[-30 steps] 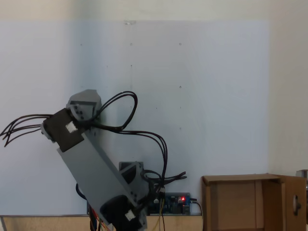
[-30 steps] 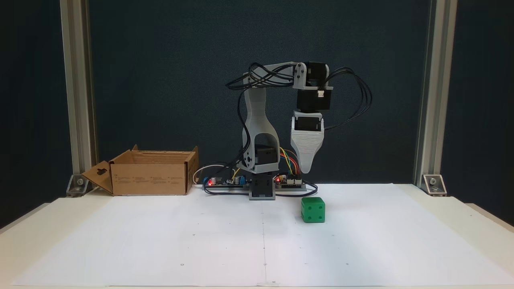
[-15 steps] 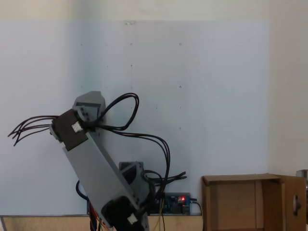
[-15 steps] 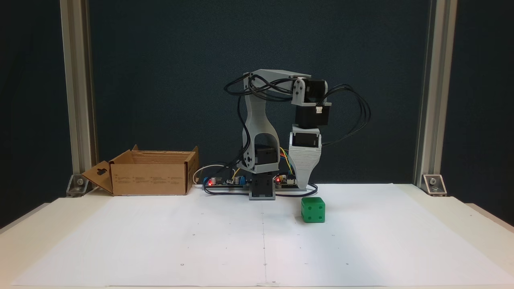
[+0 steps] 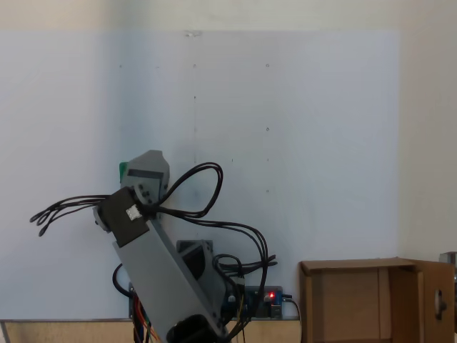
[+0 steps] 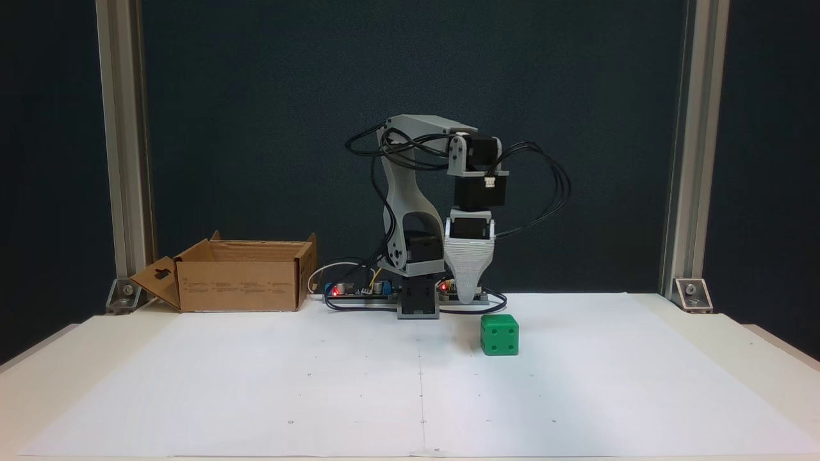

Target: Grasp a green dice and put it in the bin.

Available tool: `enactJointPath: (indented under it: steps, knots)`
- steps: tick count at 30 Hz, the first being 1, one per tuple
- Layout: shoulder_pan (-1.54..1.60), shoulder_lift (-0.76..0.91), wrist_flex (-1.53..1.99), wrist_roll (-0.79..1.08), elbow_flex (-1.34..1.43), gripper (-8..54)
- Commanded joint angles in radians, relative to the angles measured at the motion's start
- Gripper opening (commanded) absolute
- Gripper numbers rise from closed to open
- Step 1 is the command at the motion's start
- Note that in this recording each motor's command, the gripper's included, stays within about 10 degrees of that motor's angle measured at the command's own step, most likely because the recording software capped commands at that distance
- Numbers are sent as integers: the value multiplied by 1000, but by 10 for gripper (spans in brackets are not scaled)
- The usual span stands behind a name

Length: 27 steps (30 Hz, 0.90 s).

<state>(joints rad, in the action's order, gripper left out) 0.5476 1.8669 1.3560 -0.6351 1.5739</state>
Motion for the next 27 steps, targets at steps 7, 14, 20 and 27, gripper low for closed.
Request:
enactJointPath:
  steps: [7,14,20,27]
  knots:
    - [8,23,-81,-81,-12,432]
    - [23,15,-124,-81,-12,432]
    - [55,-20,-158,-80,-12,432]
    - [94,-81,-206,-80,-14,432]
